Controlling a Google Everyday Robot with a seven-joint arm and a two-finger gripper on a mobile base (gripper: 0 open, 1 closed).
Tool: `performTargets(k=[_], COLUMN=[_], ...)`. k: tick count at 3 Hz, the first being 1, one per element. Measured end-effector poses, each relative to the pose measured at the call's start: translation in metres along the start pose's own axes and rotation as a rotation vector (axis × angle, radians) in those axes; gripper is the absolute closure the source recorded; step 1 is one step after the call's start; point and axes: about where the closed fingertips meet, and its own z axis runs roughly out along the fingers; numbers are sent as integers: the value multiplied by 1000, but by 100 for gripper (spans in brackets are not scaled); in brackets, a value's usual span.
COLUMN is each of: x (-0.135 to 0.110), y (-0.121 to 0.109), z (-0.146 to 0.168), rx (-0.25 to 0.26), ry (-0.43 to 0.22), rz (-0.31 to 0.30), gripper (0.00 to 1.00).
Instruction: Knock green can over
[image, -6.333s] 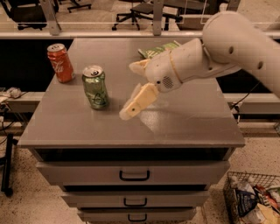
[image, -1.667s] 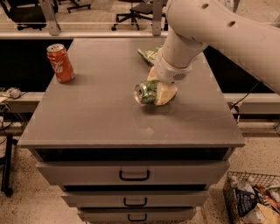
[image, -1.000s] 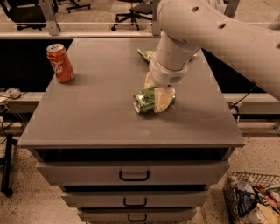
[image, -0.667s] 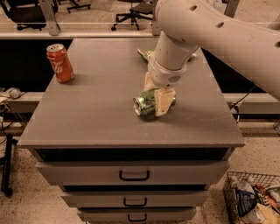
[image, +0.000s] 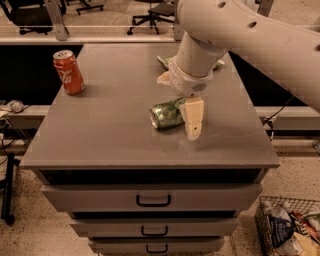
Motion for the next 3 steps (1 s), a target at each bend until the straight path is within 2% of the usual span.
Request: performTargets(k=[1, 2, 3], x=[9, 30, 73], y=[1, 3, 8], z=[-6, -17, -31], rx=[2, 10, 32], ry=[-6, -58, -150], rz=[21, 93, 226], gripper=[0, 0, 0])
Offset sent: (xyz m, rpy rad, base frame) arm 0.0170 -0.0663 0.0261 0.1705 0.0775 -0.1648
